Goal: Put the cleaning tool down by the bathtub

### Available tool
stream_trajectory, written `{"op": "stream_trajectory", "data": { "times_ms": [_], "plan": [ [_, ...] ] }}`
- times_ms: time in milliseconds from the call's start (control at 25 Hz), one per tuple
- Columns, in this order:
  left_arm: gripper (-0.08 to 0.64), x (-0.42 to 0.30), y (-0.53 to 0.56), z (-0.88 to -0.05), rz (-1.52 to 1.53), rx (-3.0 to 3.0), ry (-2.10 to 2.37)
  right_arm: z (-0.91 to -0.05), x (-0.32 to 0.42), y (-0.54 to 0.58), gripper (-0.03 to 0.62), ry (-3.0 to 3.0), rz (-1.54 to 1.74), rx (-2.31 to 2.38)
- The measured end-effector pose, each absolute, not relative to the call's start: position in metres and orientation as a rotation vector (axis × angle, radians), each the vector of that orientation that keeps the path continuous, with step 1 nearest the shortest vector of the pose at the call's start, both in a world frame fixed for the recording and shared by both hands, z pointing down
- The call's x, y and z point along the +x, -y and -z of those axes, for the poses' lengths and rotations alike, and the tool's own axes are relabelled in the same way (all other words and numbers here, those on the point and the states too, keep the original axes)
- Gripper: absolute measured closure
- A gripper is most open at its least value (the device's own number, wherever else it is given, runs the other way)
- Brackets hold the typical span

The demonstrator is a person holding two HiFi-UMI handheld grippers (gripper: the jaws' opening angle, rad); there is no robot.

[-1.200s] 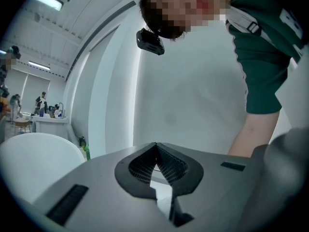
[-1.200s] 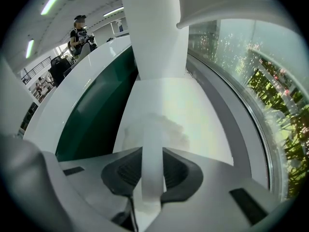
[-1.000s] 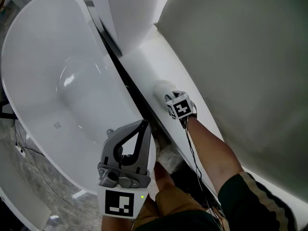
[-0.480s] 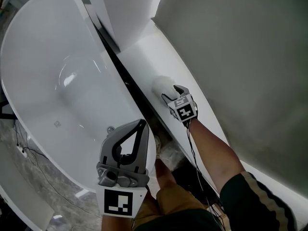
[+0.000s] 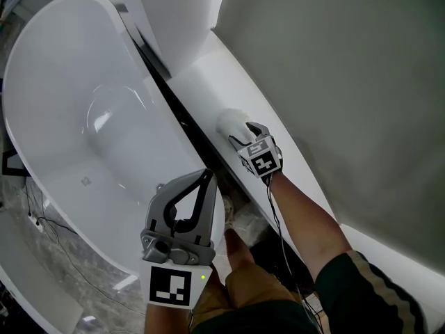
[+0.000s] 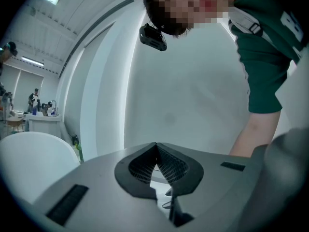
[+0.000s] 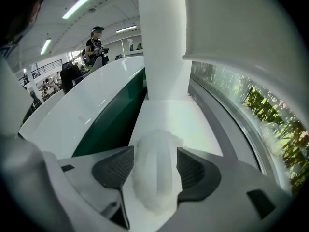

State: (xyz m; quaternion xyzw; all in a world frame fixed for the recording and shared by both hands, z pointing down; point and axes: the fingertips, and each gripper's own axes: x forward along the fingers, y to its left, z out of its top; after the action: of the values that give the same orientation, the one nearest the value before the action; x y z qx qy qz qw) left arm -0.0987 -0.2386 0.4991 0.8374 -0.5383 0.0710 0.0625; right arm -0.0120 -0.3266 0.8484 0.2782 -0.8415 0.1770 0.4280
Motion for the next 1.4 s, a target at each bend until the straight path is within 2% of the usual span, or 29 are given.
{"op": "stream_trajectory", "data": {
  "times_ms": [840,1400],
  "plan": [
    [0.555,-0.096,0.194,-0.437,-0.273,2.579,1.63,-0.673,-0.017,0.294,0.328,2.316,-0.359,0.917],
    [0.554,-0.067,0.172,-0.372,-0.246,2.714,1.592,-0.57,-0.001,0.26,0.328,2.454,-0.332,1.03]
  ]
}}
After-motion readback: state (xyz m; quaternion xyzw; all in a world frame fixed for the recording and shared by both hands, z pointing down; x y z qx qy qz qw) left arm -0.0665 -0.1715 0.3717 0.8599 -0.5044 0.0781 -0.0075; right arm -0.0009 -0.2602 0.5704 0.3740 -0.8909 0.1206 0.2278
